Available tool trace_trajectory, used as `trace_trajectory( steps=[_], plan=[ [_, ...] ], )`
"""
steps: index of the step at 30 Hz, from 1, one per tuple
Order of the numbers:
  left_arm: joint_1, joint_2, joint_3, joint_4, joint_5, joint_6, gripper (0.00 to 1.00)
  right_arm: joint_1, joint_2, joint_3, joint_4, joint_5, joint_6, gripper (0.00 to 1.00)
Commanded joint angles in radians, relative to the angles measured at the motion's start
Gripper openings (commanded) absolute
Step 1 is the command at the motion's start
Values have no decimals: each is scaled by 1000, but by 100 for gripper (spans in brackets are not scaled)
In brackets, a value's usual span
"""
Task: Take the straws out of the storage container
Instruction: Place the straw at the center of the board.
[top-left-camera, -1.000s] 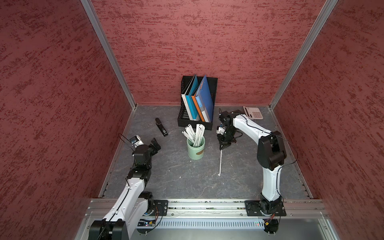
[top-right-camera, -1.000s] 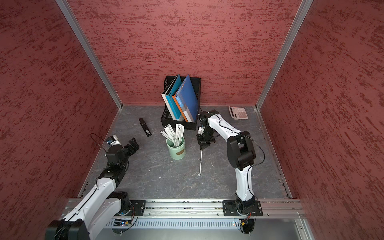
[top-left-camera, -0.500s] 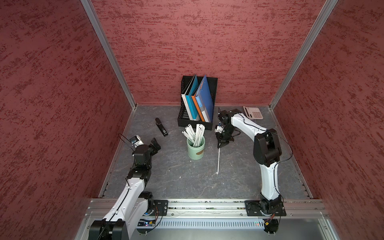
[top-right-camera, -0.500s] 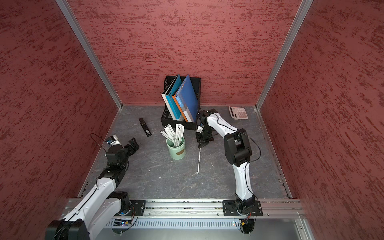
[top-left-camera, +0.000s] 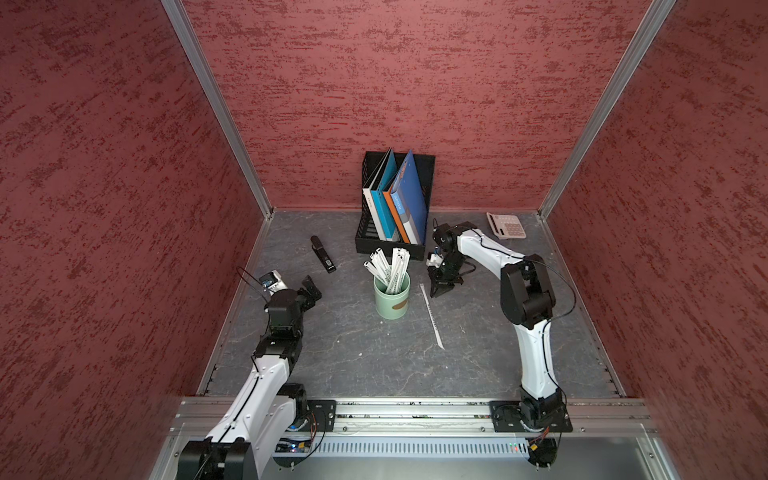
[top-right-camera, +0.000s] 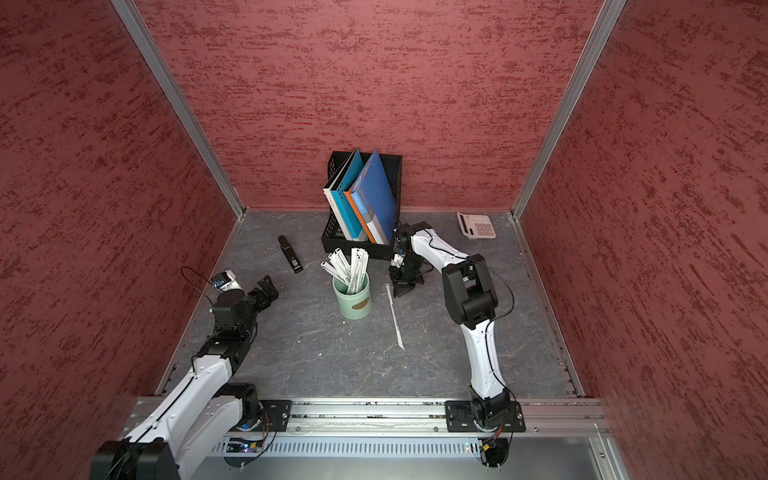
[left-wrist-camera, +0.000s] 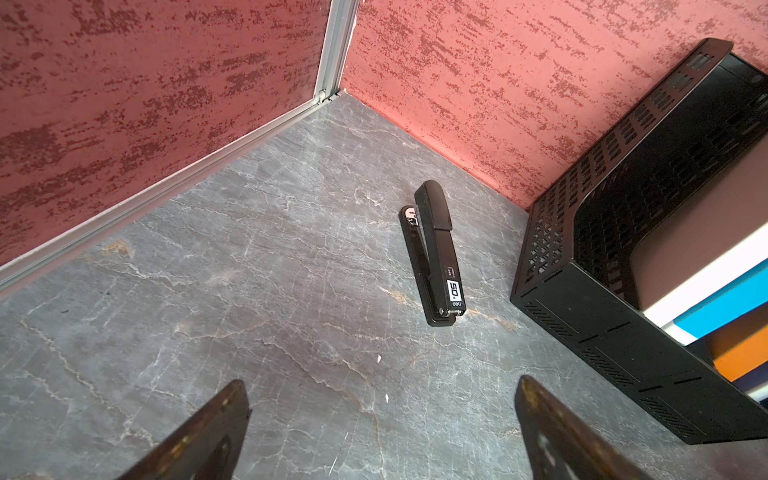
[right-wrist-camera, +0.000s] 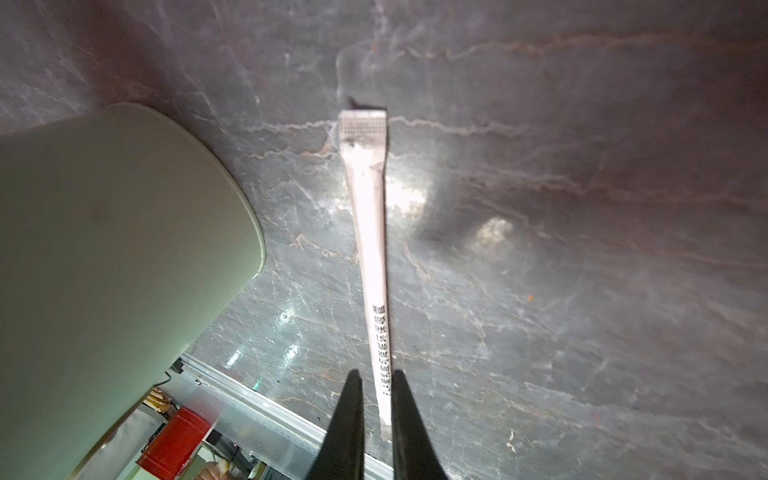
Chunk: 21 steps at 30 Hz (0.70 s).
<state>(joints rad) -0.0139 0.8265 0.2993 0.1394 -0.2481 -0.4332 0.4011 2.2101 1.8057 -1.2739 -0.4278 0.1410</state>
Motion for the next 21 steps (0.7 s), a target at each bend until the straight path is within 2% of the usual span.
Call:
trace_trajectory(
  steps=[1,6,12,16,21],
  plan=[
    [5,-4,21,6,-10,2,99,-7,17,4,28,-8,11,12],
    [5,-5,22,6,-10,1,100,-5,-49,-30,79,26,53,13],
    [5,1,24,3,-10,2,99,37,-368,-232,315,133,120,20],
    [5,0,25,2,-11,1,99,122,-548,-338,477,171,179,21],
    [5,-3,23,2,-12,-1,99,265,-590,-292,504,284,218,23]
  ],
)
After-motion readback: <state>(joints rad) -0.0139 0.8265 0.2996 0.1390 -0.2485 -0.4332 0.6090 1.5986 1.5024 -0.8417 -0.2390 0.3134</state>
